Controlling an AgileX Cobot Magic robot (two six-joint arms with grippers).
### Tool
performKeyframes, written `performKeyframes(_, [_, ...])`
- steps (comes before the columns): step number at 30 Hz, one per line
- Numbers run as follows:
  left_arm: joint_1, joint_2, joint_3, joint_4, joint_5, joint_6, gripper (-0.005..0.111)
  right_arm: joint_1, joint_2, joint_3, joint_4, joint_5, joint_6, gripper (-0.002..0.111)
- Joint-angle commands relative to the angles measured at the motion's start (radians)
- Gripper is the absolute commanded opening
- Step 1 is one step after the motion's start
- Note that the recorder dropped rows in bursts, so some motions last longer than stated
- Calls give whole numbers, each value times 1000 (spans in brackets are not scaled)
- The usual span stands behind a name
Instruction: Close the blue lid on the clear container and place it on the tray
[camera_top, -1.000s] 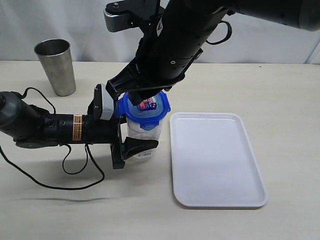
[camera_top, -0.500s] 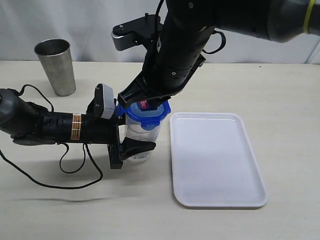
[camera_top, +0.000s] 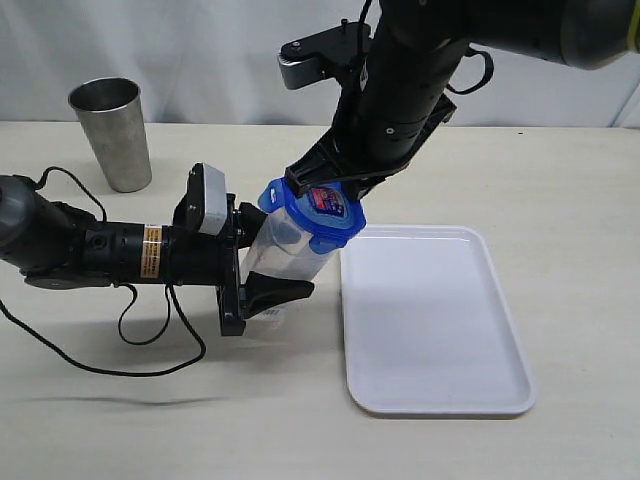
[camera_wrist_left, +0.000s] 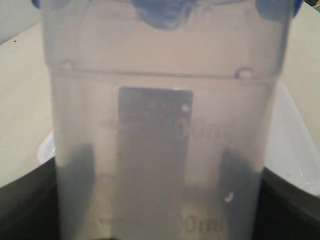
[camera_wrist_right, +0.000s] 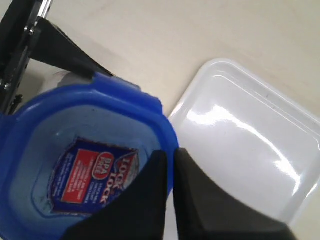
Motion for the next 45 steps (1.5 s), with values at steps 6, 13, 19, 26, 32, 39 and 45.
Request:
performKeyframes(6, [-4, -18, 2, -22, -4, -8, 0, -4, -11, -50, -1, -8, 3, 19])
performKeyframes(13, [-4, -18, 2, -47, 55, -22, 0, 10, -39, -169, 175, -16, 32, 38])
performKeyframes(19, [-4, -18, 2, -46, 55, -22, 0, 126, 16, -169, 76, 3, 112, 38])
performKeyframes(26, [-4, -18, 2, -46, 55, -22, 0, 173, 99, -171, -95, 77, 198, 38])
performKeyframes(32, [-4, -18, 2, -49, 53, -22, 0, 173, 145, -171, -99, 77, 210, 38])
performKeyframes(39, [-4, -18, 2, -56, 51, -2, 0, 244, 191, -171, -143, 82, 97, 20])
performKeyframes(45, [-4, -18, 2, -53, 43, -3, 0, 257, 209, -171, -187, 150, 74, 12])
